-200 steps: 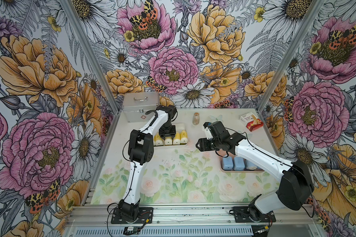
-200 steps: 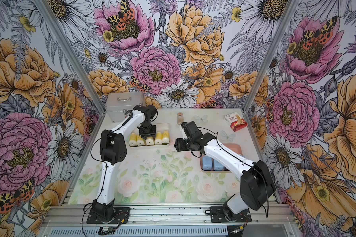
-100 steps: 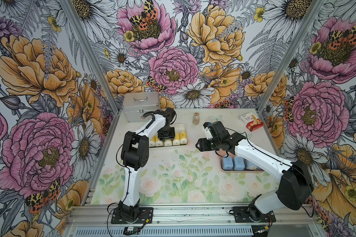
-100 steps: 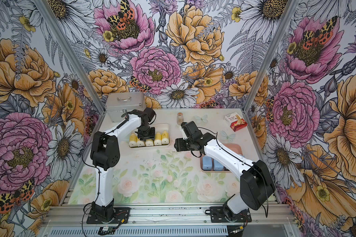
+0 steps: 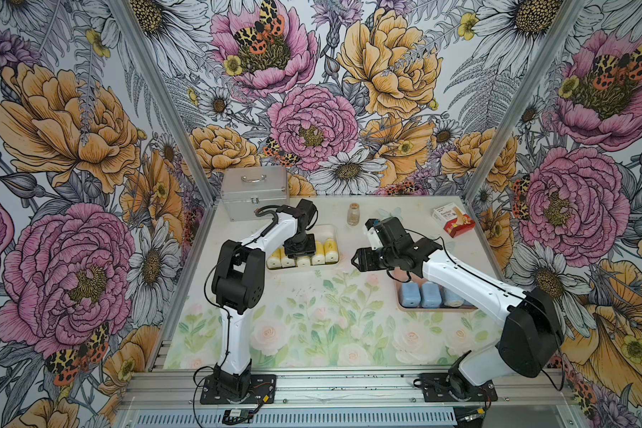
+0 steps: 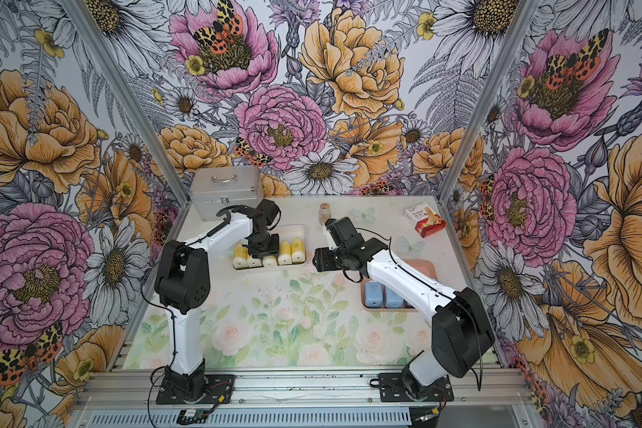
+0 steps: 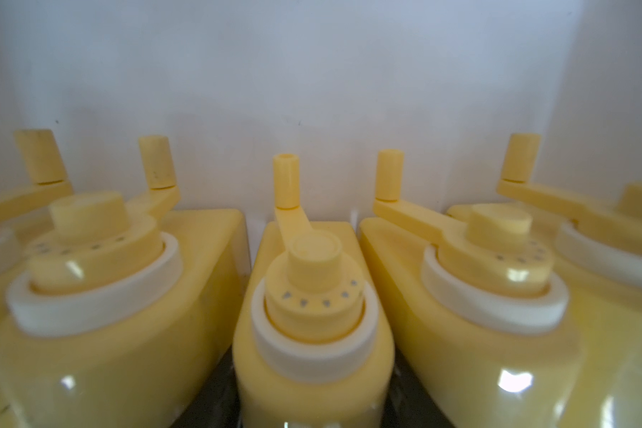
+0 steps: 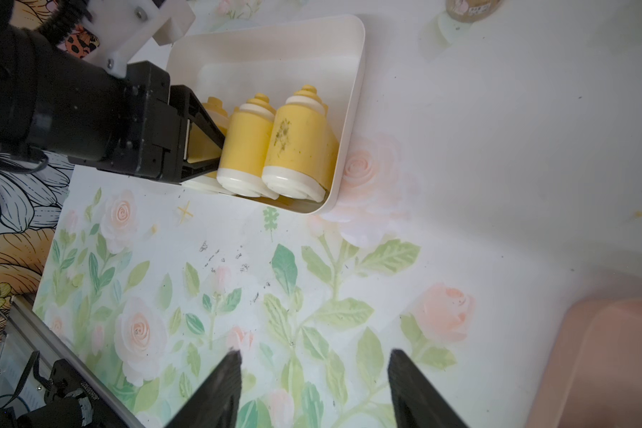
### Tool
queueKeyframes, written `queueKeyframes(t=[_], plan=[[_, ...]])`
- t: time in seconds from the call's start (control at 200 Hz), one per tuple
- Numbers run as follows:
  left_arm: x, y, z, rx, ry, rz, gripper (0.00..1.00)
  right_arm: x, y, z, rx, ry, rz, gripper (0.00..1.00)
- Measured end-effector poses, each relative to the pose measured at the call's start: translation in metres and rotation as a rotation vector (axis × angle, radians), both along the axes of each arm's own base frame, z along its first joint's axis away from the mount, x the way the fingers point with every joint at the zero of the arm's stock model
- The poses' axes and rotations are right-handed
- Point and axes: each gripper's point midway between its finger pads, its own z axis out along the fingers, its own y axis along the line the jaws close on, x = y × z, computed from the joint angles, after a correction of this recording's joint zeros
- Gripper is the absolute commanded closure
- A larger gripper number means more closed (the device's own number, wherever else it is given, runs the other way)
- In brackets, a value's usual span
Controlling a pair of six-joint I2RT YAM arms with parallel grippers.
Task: Place the pencil sharpeners by color into the storage box
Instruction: Place the pencil sharpener in the storage box.
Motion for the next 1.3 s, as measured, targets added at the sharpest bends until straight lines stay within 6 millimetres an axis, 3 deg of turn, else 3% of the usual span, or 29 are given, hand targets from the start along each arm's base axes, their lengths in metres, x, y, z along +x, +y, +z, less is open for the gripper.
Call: queueKeyframes(t=[0.41, 1.071, 1.301], plan=[[-0.0002, -0.0015, 0.0004, 0.014, -0.010, 0.006, 0.56, 0.0000, 0.0000, 0.0000, 0.000, 0.000, 0.000, 0.35], [-0.0054, -0.0067, 0.0014, 0.020, -0.019, 0.013, 0.51, 0.0000, 0.0002, -0.0009, -0.001, 0.002, 0.001, 0.35], [-0.0072, -0.0072, 0.0009, 0.019, -0.020, 0.021, 0.44, -0.0007, 0.0011, -0.0013, 0.003, 0.006, 0.005, 0.35]])
